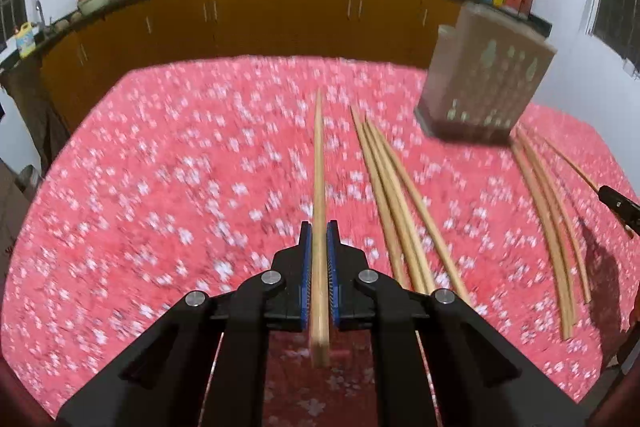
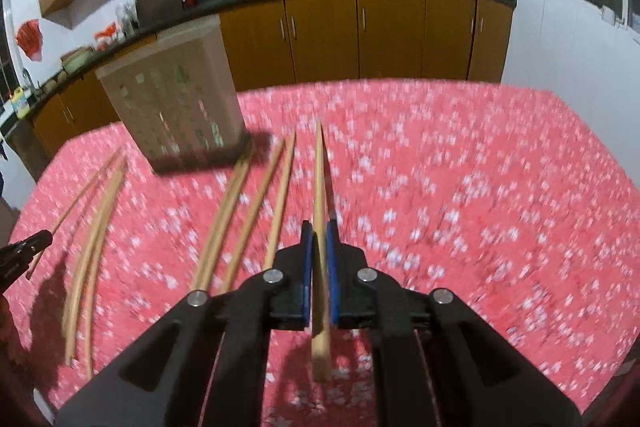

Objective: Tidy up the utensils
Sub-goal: 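Lift the chopstick upright with the right tool, then carry the chopstick over the beige holder and open the right tool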

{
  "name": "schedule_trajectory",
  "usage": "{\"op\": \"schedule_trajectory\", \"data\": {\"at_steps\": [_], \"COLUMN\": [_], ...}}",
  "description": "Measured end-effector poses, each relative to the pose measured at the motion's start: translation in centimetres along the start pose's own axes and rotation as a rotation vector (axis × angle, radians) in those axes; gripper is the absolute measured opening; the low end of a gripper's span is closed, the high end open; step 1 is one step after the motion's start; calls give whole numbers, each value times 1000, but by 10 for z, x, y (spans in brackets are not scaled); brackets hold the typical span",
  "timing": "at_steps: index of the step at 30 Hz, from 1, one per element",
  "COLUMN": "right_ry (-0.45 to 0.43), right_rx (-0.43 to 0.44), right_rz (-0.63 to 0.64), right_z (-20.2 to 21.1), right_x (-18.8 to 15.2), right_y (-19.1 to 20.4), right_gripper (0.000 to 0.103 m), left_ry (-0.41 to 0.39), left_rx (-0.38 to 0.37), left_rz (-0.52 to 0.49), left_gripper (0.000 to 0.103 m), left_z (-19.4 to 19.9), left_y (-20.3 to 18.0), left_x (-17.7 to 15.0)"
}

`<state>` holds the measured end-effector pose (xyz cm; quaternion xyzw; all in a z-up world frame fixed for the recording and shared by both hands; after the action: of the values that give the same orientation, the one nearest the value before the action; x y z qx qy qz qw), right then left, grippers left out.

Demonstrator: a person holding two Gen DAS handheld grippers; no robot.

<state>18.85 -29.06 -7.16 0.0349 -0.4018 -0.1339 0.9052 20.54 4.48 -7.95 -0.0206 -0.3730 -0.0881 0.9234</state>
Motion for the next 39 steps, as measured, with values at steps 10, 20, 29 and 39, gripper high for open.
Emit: {"op": "schedule_trajectory", "data": {"at_steps": [10, 20, 29, 39], "right_ry": [-186, -256, -417, -629], "right_rx": [42, 41, 108, 256], "right_rz": [-6, -4, -40, -27], "right_z": [52, 62, 114, 162], "right_x": [48, 79, 150, 208], "right_y": [8, 12, 20, 73], "right_gripper": [8, 8, 7, 7], "left_ry": [-211, -300, -398, -626], "left_rx": [22, 43, 64, -13], "left_rz": [40, 51, 24, 61], "left_gripper": [8, 8, 8, 8], "left_z": [56, 75, 103, 155], "left_y": [16, 23, 20, -18], "left_x": [51, 86, 129, 204]}}
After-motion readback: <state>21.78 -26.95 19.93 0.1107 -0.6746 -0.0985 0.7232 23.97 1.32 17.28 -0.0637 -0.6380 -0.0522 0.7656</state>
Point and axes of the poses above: each gripper's, at about its wrist camera, not at the fingertips, and z roughly against the way its jaws point, y to its left, x to its top, the point moved 4 cm from there along -z, roughly the way its jaws point, and after that the axes turned 6 degrees about -z, right-handed, at the moved point
